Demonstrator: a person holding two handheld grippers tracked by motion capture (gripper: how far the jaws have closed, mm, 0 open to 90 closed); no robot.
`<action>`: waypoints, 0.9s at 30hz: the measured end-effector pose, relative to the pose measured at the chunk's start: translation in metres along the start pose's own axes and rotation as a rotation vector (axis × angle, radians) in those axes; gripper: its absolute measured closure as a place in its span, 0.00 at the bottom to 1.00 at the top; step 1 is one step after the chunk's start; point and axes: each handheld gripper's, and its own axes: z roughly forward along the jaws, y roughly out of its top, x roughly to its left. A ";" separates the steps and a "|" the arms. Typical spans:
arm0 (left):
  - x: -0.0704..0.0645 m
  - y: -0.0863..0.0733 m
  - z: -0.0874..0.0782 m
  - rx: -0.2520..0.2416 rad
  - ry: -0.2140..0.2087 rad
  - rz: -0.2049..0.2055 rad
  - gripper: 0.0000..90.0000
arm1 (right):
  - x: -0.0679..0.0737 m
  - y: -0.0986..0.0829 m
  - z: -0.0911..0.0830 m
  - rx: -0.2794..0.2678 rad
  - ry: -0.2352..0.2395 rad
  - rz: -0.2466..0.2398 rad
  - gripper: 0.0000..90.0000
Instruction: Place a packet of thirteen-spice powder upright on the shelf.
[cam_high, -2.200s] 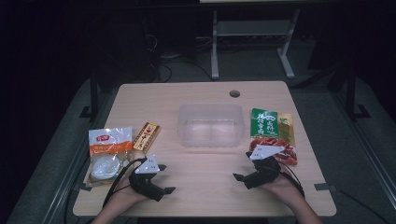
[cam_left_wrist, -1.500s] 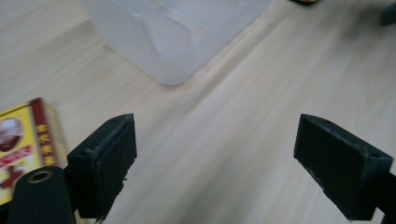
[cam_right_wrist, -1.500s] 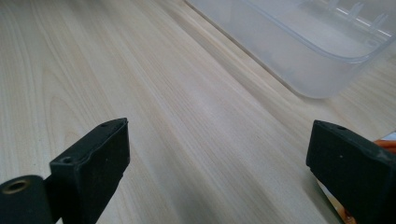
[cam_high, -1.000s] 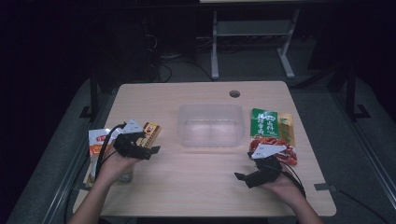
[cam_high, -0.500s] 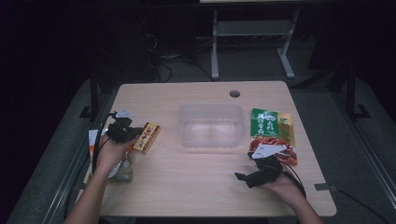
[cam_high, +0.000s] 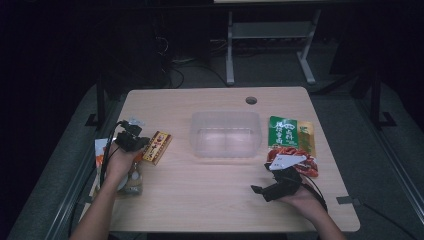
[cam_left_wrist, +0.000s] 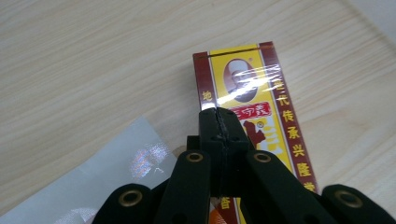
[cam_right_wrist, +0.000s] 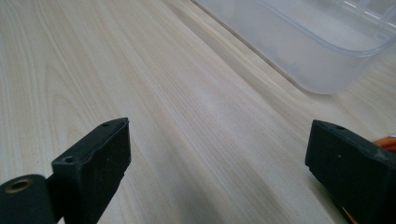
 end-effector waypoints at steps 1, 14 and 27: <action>0.000 0.000 0.001 0.004 0.003 0.002 1.00 | 0.000 0.000 0.000 0.000 0.001 -0.001 0.07; 0.005 -0.003 0.016 0.038 0.033 -0.007 1.00 | 0.000 0.000 0.000 0.002 0.003 0.000 0.07; -0.015 0.000 0.027 0.064 -0.027 0.061 1.00 | 0.000 0.000 0.000 0.002 0.005 0.002 0.07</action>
